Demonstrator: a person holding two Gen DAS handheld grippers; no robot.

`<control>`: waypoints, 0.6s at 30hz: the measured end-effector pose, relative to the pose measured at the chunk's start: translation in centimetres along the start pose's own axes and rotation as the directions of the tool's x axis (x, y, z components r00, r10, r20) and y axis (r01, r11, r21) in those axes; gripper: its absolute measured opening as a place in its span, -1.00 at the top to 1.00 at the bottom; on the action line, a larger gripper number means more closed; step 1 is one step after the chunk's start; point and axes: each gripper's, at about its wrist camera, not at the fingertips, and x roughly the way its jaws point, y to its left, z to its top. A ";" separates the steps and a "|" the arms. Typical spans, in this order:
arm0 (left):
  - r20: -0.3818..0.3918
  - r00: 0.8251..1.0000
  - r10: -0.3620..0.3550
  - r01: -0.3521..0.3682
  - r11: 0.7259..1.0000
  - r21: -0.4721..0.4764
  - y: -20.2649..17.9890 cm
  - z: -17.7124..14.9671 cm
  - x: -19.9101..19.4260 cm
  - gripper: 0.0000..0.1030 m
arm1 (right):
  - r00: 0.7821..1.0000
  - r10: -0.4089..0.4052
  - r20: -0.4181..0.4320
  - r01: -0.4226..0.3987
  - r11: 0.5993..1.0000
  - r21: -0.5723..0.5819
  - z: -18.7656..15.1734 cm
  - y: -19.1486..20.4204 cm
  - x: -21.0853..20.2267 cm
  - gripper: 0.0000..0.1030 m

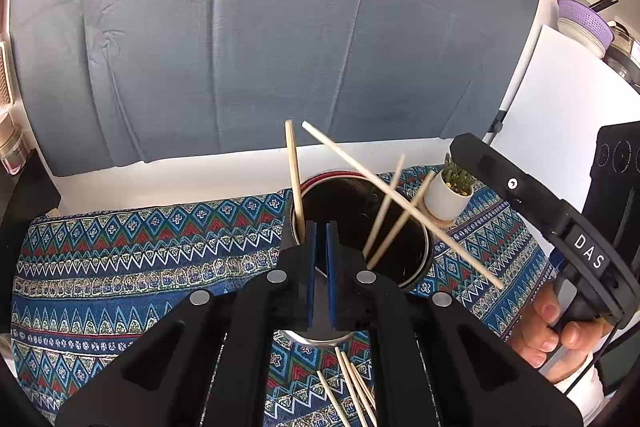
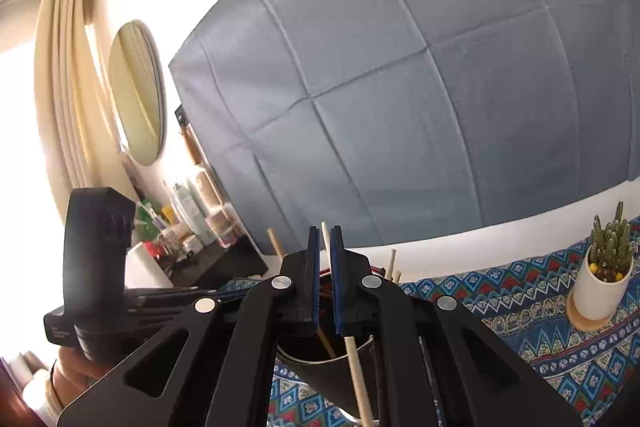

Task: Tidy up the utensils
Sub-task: 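Open the left tool into the holder while the right tool releases its stick, then grasp another wooden stick with the right tool beside the holder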

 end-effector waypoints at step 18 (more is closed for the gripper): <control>0.009 1.000 0.004 -0.004 1.000 -0.024 0.7 -2.8 -2.6 -0.08 | 0.957 -0.193 -0.218 0.182 0.981 -0.071 -0.1 -0.8 0.2 -0.05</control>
